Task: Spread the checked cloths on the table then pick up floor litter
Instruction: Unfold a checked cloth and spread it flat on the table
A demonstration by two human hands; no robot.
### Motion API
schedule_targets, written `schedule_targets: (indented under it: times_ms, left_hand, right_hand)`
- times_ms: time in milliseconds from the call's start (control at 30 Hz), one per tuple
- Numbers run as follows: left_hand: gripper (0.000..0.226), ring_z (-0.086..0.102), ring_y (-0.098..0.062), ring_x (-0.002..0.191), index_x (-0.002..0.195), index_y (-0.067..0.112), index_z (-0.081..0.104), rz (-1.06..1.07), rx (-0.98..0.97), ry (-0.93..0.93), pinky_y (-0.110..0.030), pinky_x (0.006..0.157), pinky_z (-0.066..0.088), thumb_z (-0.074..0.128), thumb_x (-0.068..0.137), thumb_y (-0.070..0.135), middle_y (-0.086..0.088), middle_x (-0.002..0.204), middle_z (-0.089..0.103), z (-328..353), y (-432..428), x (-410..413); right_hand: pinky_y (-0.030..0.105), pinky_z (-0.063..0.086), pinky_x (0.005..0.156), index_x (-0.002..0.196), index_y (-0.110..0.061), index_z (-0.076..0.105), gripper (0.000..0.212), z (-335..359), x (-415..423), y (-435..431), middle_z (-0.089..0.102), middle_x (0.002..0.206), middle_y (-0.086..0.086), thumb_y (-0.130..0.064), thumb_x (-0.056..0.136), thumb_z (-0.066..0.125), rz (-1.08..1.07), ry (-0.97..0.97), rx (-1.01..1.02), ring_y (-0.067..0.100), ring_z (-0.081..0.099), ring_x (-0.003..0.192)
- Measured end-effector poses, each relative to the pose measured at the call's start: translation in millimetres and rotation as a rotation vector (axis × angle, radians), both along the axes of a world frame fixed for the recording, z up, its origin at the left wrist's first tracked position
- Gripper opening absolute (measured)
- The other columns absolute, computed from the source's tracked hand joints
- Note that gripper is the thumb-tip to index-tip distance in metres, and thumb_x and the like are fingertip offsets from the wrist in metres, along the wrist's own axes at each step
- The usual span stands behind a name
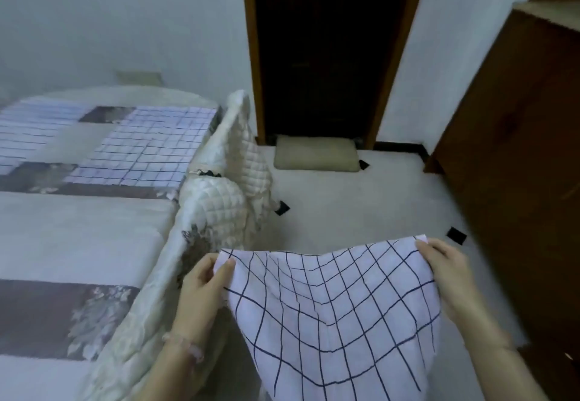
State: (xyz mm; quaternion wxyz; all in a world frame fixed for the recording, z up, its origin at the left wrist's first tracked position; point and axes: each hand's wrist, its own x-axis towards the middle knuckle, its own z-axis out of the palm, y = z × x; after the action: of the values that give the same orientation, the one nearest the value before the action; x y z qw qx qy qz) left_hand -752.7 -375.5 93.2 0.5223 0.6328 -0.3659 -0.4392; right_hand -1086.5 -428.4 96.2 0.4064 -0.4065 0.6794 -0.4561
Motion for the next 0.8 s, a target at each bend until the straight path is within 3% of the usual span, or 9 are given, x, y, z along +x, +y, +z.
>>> schedule_targets:
  times_ms: [133,267,367,467,567,667,733,800]
  left_hand:
    - [0.016,0.057,-0.010,0.057,0.079,0.006,0.061,0.204,-0.173,0.025,-0.016,0.048,0.046,0.053,0.093,0.009,0.003,0.061,0.061,46.6,-17.5,6.1]
    - [0.018,0.056,-0.007,0.061,0.079,0.009,0.062,0.388,-0.312,-0.097,-0.020,0.058,0.047,0.053,0.094,0.012,0.003,0.066,0.061,82.4,-30.3,28.4]
    - [0.022,0.053,0.002,0.052,0.074,0.013,0.059,0.611,-0.374,-0.150,-0.008,0.049,0.045,0.052,0.094,0.008,0.012,0.056,0.060,100.2,-29.2,53.4]
    - [0.024,0.055,0.003,0.053,0.074,0.017,0.060,0.831,-0.418,-0.189,-0.009,0.048,0.046,0.052,0.094,0.009,0.014,0.057,0.062,113.1,-10.1,77.3]
    - [0.031,0.048,-0.009,0.061,0.064,0.022,0.057,0.992,-0.403,-0.221,-0.021,0.054,0.042,0.054,0.093,0.011,0.004,0.065,0.054,109.4,18.9,100.2]
    - [0.037,0.050,-0.008,0.064,0.060,0.023,0.056,1.153,-0.324,-0.204,-0.015,0.051,0.048,0.052,0.094,0.009,0.004,0.067,0.054,94.9,49.0,121.5]
    - [0.032,0.051,-0.011,0.068,0.066,0.023,0.057,1.238,-0.258,-0.205,-0.014,0.051,0.050,0.052,0.094,0.010,0.001,0.072,0.055,81.7,67.8,137.0]
    - [0.025,0.050,-0.015,0.073,0.072,0.021,0.057,1.306,-0.194,-0.207,-0.025,0.060,0.048,0.052,0.094,0.010,-0.002,0.077,0.055,68.6,86.0,152.7]
  right_hand:
    - [0.031,0.049,0.070,0.080,-0.016,0.068,0.016,37.4,33.0,-91.8,0.067,0.079,0.002,-0.018,0.091,0.056,0.172,-0.103,-0.132,0.015,0.060,0.073]
    - [0.022,0.054,0.063,0.075,-0.022,0.072,0.017,67.5,89.3,-174.5,0.070,0.076,-0.003,-0.022,0.088,0.060,0.423,-0.268,-0.180,0.013,0.063,0.073]
    - [0.021,0.056,0.064,0.080,-0.019,0.070,0.012,89.4,146.2,-219.6,0.069,0.084,0.003,-0.023,0.087,0.061,0.612,-0.347,-0.227,0.016,0.064,0.080]
    - [0.020,0.056,0.063,0.089,-0.016,0.068,0.013,103.5,205.7,-248.9,0.070,0.085,0.003,-0.020,0.091,0.057,0.784,-0.412,-0.216,0.013,0.066,0.079]
    - [0.028,0.055,0.078,0.088,-0.016,0.070,0.015,106.6,260.1,-261.1,0.073,0.090,0.003,-0.028,0.081,0.065,0.965,-0.469,-0.181,0.016,0.067,0.089]
    - [0.028,0.054,0.079,0.082,-0.015,0.067,0.011,95.3,313.3,-262.2,0.073,0.081,-0.002,-0.018,0.089,0.059,1.083,-0.440,-0.139,0.016,0.065,0.086]
    - [0.035,0.053,0.084,0.081,-0.016,0.067,0.011,81.5,348.0,-261.8,0.071,0.083,0.001,-0.020,0.089,0.059,1.137,-0.372,-0.113,0.022,0.065,0.091]
    - [0.044,0.051,0.092,0.078,-0.018,0.069,0.012,68.4,380.6,-259.4,0.071,0.091,0.008,-0.027,0.083,0.063,1.190,-0.298,-0.068,0.029,0.065,0.098]
